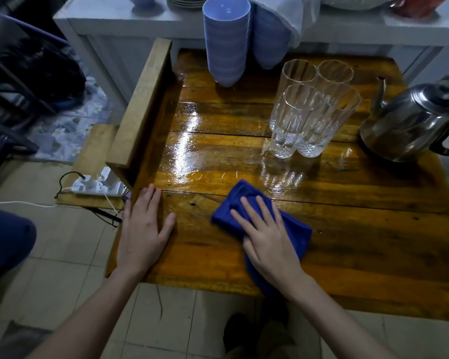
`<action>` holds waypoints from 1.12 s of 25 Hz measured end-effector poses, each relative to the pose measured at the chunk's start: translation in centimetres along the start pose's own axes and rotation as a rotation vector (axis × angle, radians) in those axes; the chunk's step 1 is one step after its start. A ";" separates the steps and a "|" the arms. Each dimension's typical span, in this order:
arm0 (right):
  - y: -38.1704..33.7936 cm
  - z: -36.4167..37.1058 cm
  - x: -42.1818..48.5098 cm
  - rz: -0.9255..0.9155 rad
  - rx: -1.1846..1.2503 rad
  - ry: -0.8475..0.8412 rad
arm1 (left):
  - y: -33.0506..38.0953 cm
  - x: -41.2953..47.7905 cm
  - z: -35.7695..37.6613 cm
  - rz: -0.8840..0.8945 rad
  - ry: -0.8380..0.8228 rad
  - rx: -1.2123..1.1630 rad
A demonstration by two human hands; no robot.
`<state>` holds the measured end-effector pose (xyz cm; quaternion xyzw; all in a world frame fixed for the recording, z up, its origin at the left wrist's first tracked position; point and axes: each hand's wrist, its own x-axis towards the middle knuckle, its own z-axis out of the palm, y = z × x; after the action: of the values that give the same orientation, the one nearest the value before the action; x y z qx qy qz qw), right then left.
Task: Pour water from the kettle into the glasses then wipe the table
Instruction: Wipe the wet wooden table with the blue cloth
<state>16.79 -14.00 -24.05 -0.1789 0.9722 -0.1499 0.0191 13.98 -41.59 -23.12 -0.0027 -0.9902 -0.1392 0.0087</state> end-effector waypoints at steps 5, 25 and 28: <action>5.0 -1.8 -4.7 -0.193 -0.104 -0.132 | -0.3 -0.1 0.2 -0.001 0.007 0.004; -1.4 -1.3 6.1 -0.485 -0.228 -0.309 | -0.3 0.3 0.2 -0.053 -0.011 -0.045; -2.7 -0.3 9.2 -0.431 -0.160 -0.293 | -0.4 0.3 0.2 -0.048 -0.034 -0.023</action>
<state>9.12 -19.58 -22.78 -0.4026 0.9072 -0.0460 0.1128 13.64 -41.87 -23.41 0.0188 -0.9883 -0.1507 -0.0113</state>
